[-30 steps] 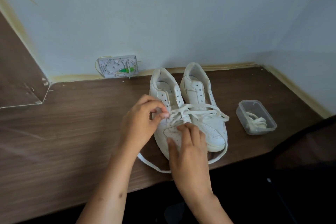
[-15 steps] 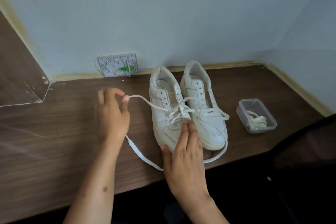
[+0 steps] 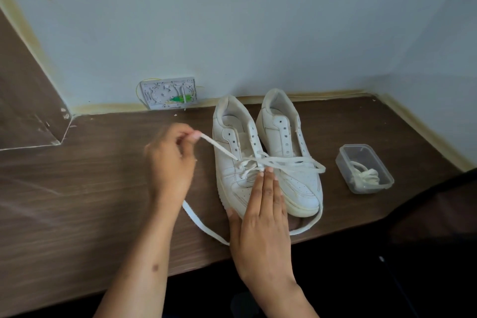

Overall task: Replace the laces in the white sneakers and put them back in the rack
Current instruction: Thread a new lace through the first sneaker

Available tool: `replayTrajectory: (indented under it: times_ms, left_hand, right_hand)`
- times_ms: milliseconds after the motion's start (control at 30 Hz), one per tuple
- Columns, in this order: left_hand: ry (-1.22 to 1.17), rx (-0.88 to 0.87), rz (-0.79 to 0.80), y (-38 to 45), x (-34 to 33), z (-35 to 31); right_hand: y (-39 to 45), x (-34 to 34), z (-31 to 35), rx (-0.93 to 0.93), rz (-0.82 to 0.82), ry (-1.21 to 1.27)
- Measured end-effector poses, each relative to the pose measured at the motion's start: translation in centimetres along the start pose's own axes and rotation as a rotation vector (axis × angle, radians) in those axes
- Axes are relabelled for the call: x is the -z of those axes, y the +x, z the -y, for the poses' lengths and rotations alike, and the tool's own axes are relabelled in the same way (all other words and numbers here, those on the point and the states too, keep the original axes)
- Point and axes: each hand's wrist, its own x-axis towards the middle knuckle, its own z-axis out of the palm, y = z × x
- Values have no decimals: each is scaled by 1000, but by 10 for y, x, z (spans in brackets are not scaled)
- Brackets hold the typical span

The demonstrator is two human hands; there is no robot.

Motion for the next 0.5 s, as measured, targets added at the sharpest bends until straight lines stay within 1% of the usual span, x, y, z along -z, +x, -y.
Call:
replayTrajectory:
  times_ms: [67,100,167,233,300,367,433,500]
  left_hand:
    - [44,100,-123,3,7,6]
    - [71,137,-138,3,10,9]
    - [118,151,-88,4,13,11]
    - [66,69,28,4,13,10]
    - [-21,-61,187,3,9,2]
    - [16,-216,318,-1,2,-7]
    - [99,-308,379,-6,-7,-14]
    - [144,-331,385,-10,-12,-17]
  right_hand:
    - [0,1,0,-5,-4,-12]
    - [0,1,0,-7,-2,-20]
    - [0,1,0,-5,0,-25]
    - [0,1,0,-5,3,-22]
    - [1,1,1,-13,8,-34]
    - [1,2,2,-17,6,-38]
    - [1,2,3,-18,4,-35]
    - [1,3,3,-16,-4,-35]
